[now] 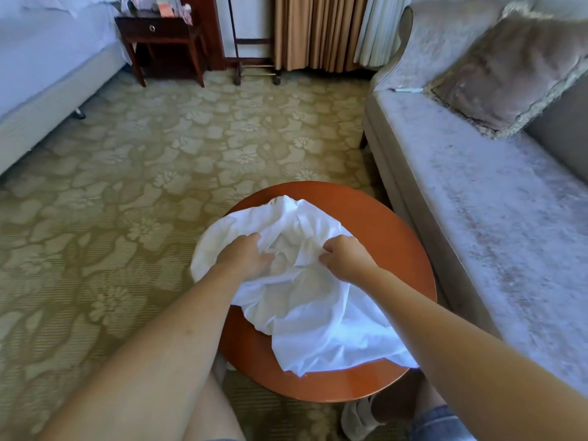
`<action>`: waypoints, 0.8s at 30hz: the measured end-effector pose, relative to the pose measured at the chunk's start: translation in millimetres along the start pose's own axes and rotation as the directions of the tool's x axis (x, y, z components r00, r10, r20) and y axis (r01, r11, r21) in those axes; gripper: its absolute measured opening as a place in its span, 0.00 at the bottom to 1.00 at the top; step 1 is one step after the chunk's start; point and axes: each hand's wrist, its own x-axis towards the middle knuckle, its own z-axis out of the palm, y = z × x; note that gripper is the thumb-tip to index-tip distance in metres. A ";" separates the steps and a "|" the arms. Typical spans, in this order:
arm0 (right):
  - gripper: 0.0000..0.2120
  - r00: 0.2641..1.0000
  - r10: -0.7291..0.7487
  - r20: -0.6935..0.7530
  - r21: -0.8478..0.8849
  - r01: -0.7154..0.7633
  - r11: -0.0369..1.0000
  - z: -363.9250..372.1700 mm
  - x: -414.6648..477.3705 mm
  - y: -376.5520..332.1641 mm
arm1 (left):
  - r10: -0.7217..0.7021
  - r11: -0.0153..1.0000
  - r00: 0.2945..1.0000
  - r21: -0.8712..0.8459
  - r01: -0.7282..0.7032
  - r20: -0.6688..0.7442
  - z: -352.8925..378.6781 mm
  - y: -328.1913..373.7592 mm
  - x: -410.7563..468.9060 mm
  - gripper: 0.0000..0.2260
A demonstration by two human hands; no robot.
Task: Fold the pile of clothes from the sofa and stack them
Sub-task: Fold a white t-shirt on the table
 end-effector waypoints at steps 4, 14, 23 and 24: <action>0.17 0.997 -0.066 0.046 0.107 0.060 0.992 -7.8 -3.7 4.8 | 0.001 0.999 0.993 0.032 0.003 -0.116 6.4 13.2 7.6 0.29; 0.14 0.948 0.251 -0.196 0.413 -0.153 0.898 -34.2 23.0 19.8 | 0.029 0.999 0.977 0.030 -0.037 0.213 -17.6 17.6 -5.7 0.29; 0.14 0.891 0.158 -0.427 0.316 -0.016 0.949 -28.0 6.4 12.2 | 0.124 0.985 0.992 0.121 -0.122 -0.011 -38.2 60.7 1.1 0.11; 0.12 0.871 0.094 -0.483 0.293 0.059 0.954 -23.9 -2.3 9.3 | 0.178 0.983 0.981 0.058 -0.174 -0.079 -33.3 65.7 9.7 0.07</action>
